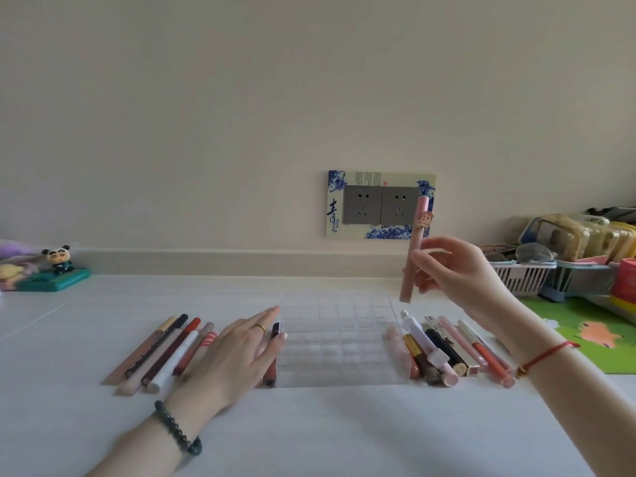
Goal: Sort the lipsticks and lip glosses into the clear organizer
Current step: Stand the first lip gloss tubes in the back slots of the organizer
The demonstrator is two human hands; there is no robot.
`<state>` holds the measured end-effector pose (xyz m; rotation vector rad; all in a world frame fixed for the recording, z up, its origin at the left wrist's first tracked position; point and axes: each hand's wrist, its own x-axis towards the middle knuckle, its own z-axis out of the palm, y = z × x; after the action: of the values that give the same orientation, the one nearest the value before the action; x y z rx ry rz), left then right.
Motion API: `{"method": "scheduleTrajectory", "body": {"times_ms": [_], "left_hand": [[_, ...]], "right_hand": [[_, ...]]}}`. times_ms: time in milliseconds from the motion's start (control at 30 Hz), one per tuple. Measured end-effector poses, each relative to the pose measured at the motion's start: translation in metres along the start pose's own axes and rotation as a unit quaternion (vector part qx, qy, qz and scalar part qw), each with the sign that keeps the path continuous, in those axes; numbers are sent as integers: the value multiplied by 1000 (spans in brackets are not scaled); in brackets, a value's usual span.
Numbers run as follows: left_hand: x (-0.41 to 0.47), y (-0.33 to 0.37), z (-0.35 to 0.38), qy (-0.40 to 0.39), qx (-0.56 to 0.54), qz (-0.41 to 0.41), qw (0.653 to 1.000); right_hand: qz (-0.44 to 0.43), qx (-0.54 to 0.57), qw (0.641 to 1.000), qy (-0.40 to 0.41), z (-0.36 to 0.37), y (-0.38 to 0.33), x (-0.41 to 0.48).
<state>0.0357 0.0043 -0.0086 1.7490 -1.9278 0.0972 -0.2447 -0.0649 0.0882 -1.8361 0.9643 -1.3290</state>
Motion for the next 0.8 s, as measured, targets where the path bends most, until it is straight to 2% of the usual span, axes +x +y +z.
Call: {"method": "scheduleTrajectory", "body": {"times_ms": [167,333,467,800], "left_hand": [[1,0,1,-10,-22,2,1000],[2,-3,4,-21,-14,-13,1000],[3,-4,5,-29,-16,-16,999],[4,-3,2,-31,-27,-14,999]], "right_hand": [[-49,10,997,-59,63,-15,17],[-93,-59,993,-49,114,-5,30],[-85,-92,992,-34,137,9,37],[-63,-178,980,-54,154,26,42]]}}
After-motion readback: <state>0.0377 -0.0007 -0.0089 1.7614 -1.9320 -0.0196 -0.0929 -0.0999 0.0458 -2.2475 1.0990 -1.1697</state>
